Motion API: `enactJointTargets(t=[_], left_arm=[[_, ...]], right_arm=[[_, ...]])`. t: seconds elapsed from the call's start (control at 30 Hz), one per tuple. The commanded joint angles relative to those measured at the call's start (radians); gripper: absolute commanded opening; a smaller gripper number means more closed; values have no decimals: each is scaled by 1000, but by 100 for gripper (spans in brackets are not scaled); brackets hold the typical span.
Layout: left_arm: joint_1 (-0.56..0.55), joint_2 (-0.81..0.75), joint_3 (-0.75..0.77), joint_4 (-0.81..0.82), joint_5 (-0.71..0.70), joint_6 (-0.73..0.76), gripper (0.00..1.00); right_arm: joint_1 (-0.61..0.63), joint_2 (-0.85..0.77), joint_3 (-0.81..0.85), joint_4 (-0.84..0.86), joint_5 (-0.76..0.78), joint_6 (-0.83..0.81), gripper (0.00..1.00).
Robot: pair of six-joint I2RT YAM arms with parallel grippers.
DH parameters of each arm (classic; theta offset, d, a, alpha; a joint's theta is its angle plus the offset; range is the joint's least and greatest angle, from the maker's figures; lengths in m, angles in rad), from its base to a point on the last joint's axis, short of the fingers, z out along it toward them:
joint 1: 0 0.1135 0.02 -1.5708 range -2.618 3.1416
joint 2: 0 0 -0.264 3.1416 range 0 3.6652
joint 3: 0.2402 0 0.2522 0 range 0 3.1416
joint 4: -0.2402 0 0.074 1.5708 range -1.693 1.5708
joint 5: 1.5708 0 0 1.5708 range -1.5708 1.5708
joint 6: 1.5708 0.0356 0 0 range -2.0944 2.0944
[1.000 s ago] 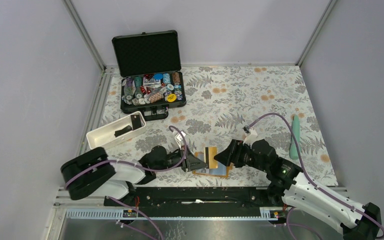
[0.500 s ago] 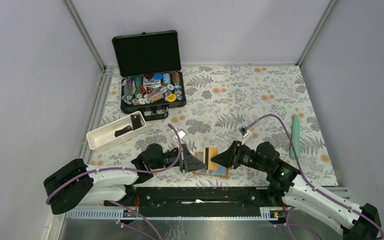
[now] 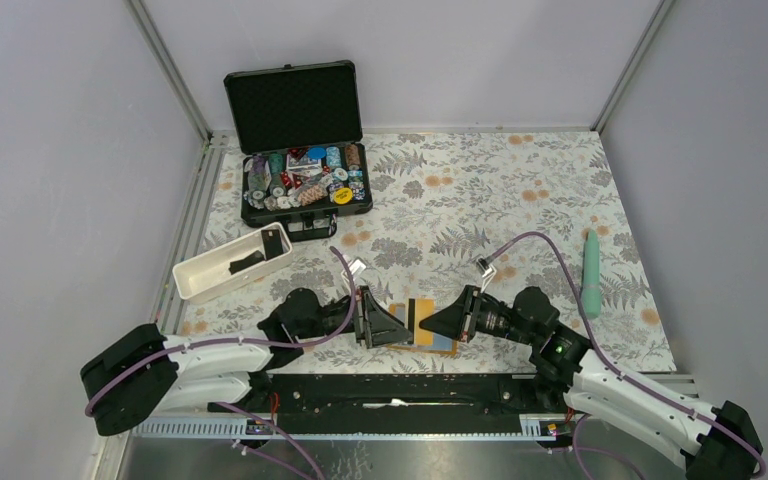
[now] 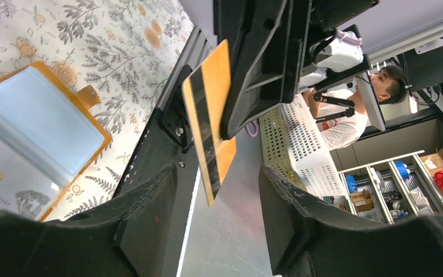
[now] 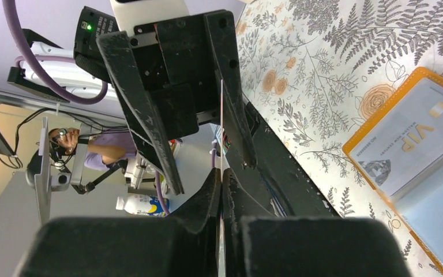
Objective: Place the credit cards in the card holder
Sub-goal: Insert the credit card into the card holder.
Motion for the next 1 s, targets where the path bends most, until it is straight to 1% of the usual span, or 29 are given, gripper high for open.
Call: enactJointTargets(t=[0.0,0.07,0.17,0.23,0.3,0.37,0.4,0.43,0.47,0.5,0.57,0.6,0.63,0.67,0.7,0.77,0.83,0.9,0.97], left_arm=[[0,-29,-3,113,-1,-25,56],[0,-21,4,116,4,-33,53],[0,-1,6,146,13,-46,40],[0,13,9,157,20,-53,35],[0,25,8,178,24,-63,22],[0,29,-3,219,19,-76,4],[2,27,-4,220,16,-78,0],[9,23,2,187,19,-79,0],[29,16,17,125,31,-76,0],[53,12,34,56,52,-67,0],[116,5,66,-62,119,-57,0],[152,2,82,-109,160,-52,0],[188,-1,115,-194,198,-30,0],[213,-6,162,-325,223,10,0],[234,-10,213,-481,227,79,0],[262,-1,312,-708,227,209,0],[299,36,391,-820,269,289,0],[329,98,452,-887,310,328,0],[337,149,500,-940,326,379,0]], right_arm=[[-3,-3,-16,113,-72,16,0],[-3,7,-17,132,-91,16,0],[-3,18,-21,162,-119,20,0],[-3,24,-24,181,-130,26,0],[-3,28,-24,184,-138,28,0],[-2,32,-17,148,-132,20,0],[-3,26,-8,101,-106,7,8],[-4,14,6,19,-62,-11,24],[-3,0,27,-78,-8,-36,38],[-3,-21,52,-178,45,-66,48],[-3,-65,85,-391,178,-102,60],[-3,-79,97,-481,236,-104,63],[-3,-91,104,-542,277,-109,65],[-4,-100,109,-592,310,-106,65],[-3,-107,109,-628,324,-93,63],[-3,-108,97,-682,345,-58,58],[-2,-88,76,-714,355,-25,54],[-3,-54,57,-709,345,-6,52],[-3,-15,46,-694,339,9,51]])
